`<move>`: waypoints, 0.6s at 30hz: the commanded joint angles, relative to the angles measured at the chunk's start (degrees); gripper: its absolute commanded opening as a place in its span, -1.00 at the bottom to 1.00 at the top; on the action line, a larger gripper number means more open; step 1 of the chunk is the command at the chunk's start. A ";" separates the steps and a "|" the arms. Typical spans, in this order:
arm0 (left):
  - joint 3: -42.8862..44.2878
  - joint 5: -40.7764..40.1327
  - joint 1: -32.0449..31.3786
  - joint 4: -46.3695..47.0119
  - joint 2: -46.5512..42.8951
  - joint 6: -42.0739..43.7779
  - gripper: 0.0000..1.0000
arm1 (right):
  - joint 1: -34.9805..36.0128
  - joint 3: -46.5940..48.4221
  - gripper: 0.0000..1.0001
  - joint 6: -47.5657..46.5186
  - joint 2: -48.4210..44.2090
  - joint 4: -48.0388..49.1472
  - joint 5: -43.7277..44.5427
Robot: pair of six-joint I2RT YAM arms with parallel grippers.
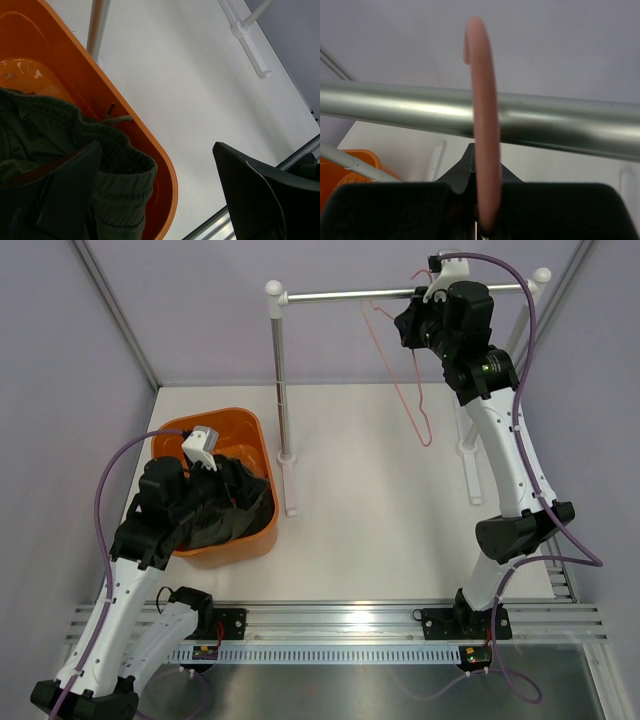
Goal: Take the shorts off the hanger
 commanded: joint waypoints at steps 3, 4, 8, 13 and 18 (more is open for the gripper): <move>-0.33 -0.66 -0.16 2.31 -0.03 0.80 0.98 | -0.64 3.41 -1.00 0.35 1.65 0.43 0.38; -0.42 -0.66 -0.16 2.31 -0.03 0.80 0.98 | -0.72 3.06 -1.00 0.35 1.65 0.52 0.38; -0.42 -0.66 -0.16 2.23 0.05 0.80 0.98 | -0.64 1.83 -1.00 0.79 1.91 0.87 0.38; -0.42 -0.66 -0.16 2.23 0.23 0.80 0.98 | -0.73 0.51 -1.00 1.14 1.91 0.44 -0.15; -0.42 -0.57 -0.16 2.23 0.14 0.89 0.98 | -0.64 -2.38 -0.90 1.49 0.34 0.96 -0.85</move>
